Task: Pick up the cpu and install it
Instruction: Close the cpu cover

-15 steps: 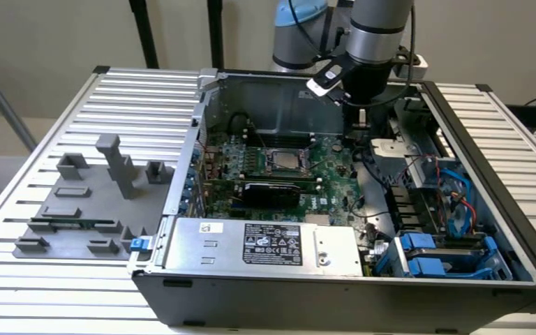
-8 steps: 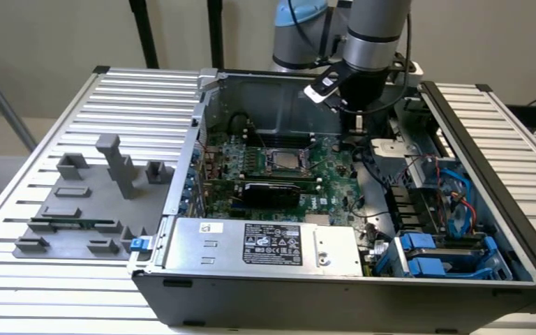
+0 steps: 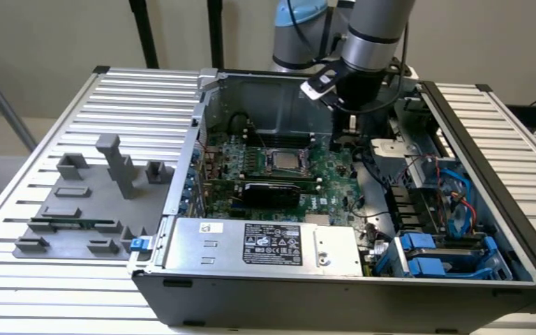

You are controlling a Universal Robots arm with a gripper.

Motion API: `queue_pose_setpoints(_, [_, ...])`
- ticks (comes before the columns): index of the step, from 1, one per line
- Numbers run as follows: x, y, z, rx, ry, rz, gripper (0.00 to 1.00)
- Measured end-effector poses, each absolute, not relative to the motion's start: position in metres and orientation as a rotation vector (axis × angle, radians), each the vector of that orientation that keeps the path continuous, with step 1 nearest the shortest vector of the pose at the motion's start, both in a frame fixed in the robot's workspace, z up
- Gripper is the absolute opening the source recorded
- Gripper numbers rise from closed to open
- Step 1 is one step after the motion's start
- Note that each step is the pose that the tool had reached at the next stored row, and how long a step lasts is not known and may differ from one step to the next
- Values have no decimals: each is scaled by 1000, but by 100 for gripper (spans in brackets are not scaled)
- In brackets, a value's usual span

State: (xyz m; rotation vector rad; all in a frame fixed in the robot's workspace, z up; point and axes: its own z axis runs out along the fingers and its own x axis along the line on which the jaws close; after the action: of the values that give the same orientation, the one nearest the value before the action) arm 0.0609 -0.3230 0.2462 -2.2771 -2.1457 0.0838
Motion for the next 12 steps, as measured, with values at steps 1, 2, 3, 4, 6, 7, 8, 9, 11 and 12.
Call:
queue_pose_setpoints(1, [61,-323,246,-2271,-2141,97,11])
queue_pose_setpoints(2, [60,-323,246,-2265,-2136,110,11])
queue_pose_setpoints(3, [60,-323,246,-2260,-2131,123,11])
queue_pose_setpoints(4, [60,-323,246,-2255,-2127,135,11])
queue_pose_setpoints(6, [59,-323,246,-2244,-2119,159,11])
queue_pose_setpoints(7, [58,-323,245,-2239,-2114,172,11])
queue_pose_setpoints(8, [58,-323,245,-2232,-2109,185,11])
queue_pose_setpoints(9, [57,-323,245,-2225,-2102,201,11])
queue_pose_setpoints(11, [55,-323,245,-2208,-2088,232,11])
queue_pose_setpoints(12, [54,-323,245,-2199,-2080,250,11])
